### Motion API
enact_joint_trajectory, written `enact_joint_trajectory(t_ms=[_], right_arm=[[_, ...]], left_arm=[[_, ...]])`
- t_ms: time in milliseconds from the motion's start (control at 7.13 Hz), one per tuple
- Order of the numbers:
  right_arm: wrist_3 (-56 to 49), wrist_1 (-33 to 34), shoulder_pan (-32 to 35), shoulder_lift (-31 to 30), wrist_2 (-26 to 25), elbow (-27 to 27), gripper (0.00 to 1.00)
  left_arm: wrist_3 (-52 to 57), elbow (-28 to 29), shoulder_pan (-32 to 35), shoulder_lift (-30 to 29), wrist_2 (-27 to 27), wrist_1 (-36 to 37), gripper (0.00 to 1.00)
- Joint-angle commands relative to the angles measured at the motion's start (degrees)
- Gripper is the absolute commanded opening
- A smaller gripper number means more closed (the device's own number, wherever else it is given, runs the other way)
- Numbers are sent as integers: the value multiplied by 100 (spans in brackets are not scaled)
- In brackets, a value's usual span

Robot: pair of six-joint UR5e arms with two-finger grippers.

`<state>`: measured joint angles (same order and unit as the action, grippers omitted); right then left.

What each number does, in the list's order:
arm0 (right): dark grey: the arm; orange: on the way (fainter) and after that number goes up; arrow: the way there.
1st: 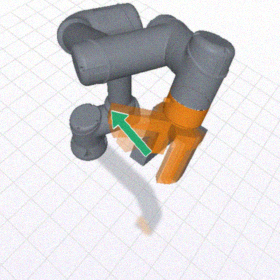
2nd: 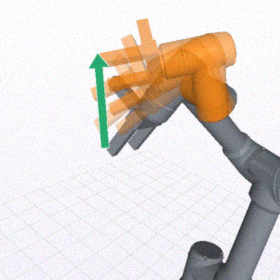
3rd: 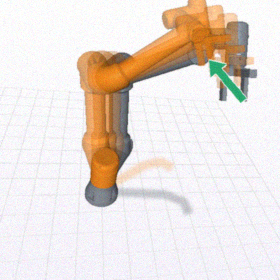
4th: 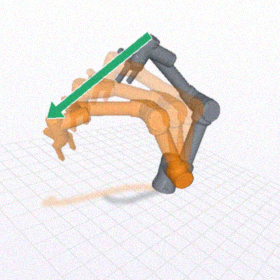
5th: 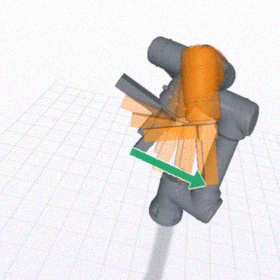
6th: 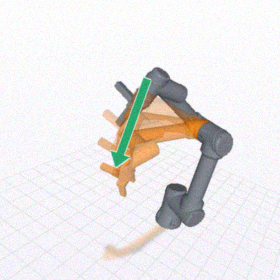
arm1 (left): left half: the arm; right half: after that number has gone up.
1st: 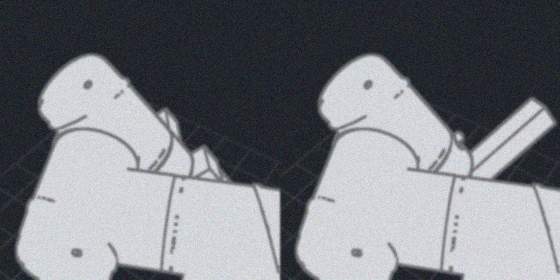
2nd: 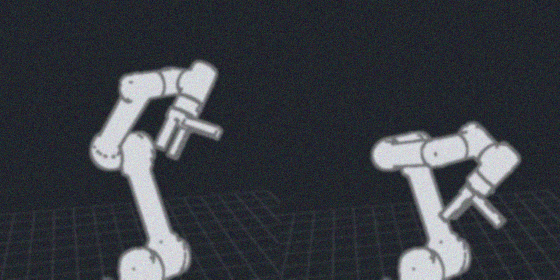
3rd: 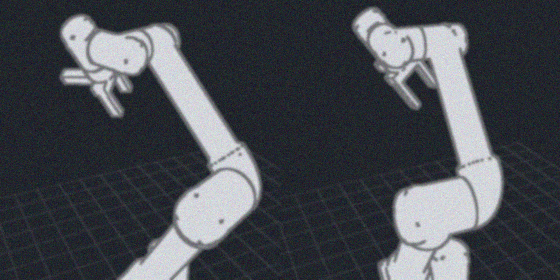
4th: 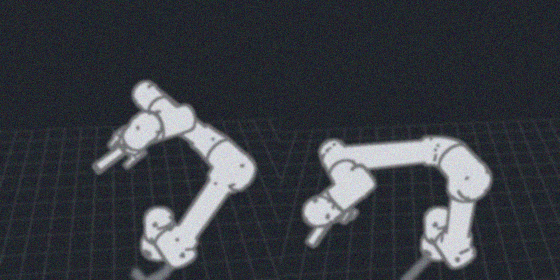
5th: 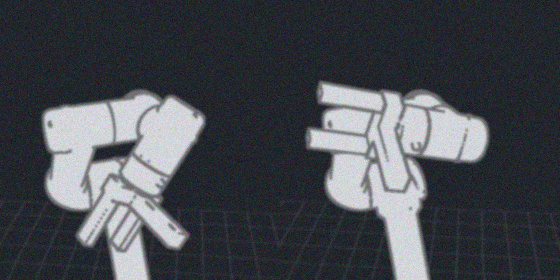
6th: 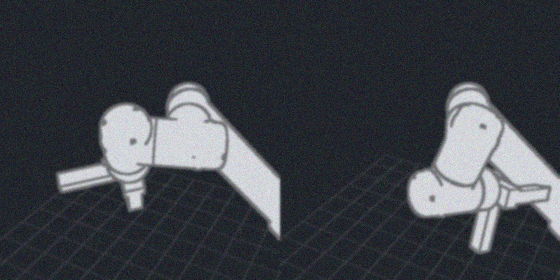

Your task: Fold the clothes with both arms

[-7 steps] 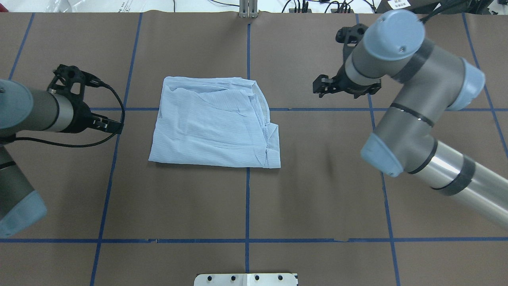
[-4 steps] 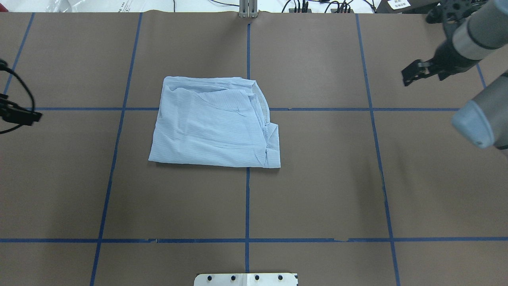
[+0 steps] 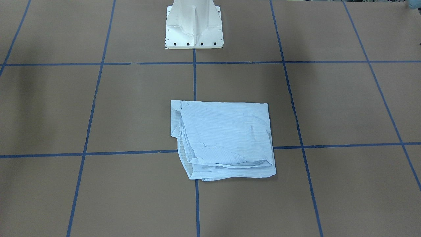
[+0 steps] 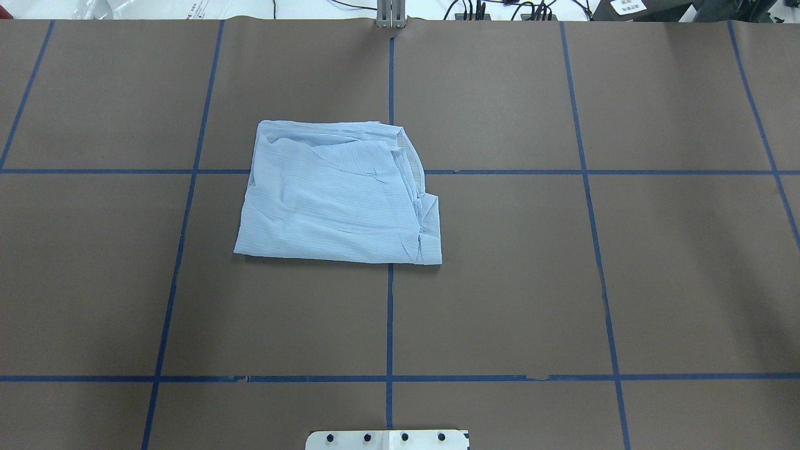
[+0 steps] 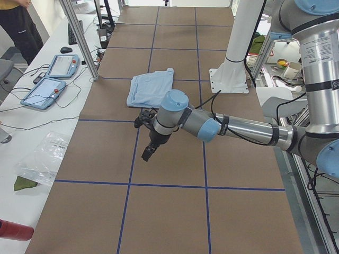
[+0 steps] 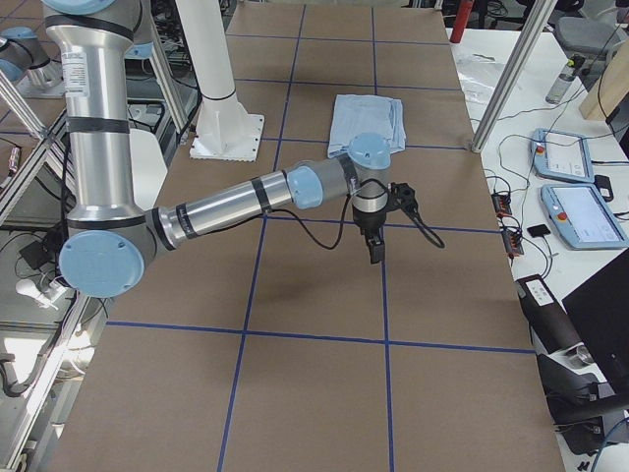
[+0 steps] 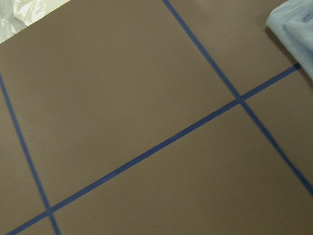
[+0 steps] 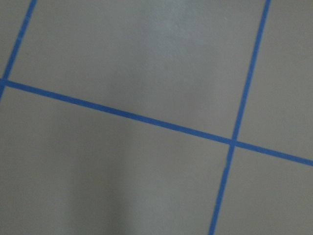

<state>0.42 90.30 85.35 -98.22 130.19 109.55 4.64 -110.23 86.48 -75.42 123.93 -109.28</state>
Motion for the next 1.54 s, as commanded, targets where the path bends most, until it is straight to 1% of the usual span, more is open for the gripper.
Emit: enact_joint_trajectory(t_ms=[0,140,281,421,561,701,842,982,1122,1403], right_arm=[[-192,-440,517,-1284,226,-73,100],[-183,-461,553,-1357,235,-65,100],[-157,-435,553,-1332,270,-57,100],[-165,-469,553,-1331,436,-57,100],[-165,-496,553,-1340,629,-30,100],[-174,-487,553,-1340,674,-30,100],[-174,-487,553,-1340,675,-30,100],[-174,-487,544,-1340,675,-30,100],[-174,-487,553,-1331,675,-30,100],[-174,-479,544,-1323,675,-30,100]], left_arm=[[72,467,875,54,261,99,100],[141,528,879,1,594,405,100],[342,467,888,-43,649,1043,100],[979,563,888,-34,659,1406,100],[960,694,888,27,667,1505,100],[855,782,888,1,676,1550,100],[210,644,870,-17,702,1620,100],[82,625,844,-17,877,1586,100],[81,486,818,-25,887,1559,100],[107,449,694,-61,896,1533,100]])
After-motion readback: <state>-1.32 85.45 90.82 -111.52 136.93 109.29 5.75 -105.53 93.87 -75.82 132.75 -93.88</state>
